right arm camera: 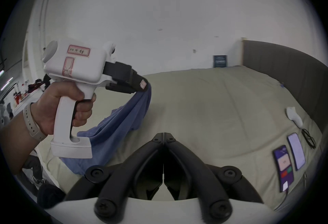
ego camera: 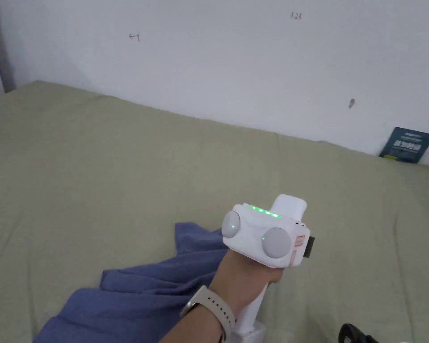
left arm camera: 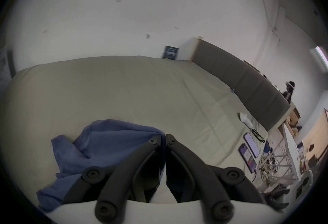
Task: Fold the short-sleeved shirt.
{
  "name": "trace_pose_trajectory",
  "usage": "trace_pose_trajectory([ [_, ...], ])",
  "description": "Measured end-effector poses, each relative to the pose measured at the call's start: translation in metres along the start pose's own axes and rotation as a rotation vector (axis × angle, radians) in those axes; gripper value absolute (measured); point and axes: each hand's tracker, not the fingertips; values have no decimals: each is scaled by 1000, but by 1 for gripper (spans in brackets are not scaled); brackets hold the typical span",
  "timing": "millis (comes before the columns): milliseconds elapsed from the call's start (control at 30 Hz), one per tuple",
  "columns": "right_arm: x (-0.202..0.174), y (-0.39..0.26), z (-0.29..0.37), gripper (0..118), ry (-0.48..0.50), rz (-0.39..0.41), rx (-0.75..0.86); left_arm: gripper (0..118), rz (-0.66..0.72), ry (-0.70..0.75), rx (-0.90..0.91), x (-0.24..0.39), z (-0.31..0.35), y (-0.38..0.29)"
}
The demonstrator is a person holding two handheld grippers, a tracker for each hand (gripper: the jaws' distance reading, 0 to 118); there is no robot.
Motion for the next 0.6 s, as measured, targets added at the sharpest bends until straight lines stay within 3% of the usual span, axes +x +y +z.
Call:
trace_pose_trajectory([
  [167, 45, -3, 4, 1, -81, -39, -8, 4, -35, -19, -99, 48, -79, -15],
  [333, 68, -7, -2, 1, -106, -66, -15, 4, -5, -4, -301, 48, -137, -68],
  [400, 72, -7, -7, 1, -98, -81, -17, 4, -75, 56, -340, 49, -143, -84],
  [533, 71, -7, -10, 1, -78, -72, -8, 5, -17, 7, -241, 46, -123, -76],
  [567, 68, -6, -9, 1, -74, -61, -5, 8, -69, 1, -171, 51, -106, -73],
  [600, 65, -6, -4, 1, -66, -52, -1, 22, -105, 19, -111, 56, -84, -73],
])
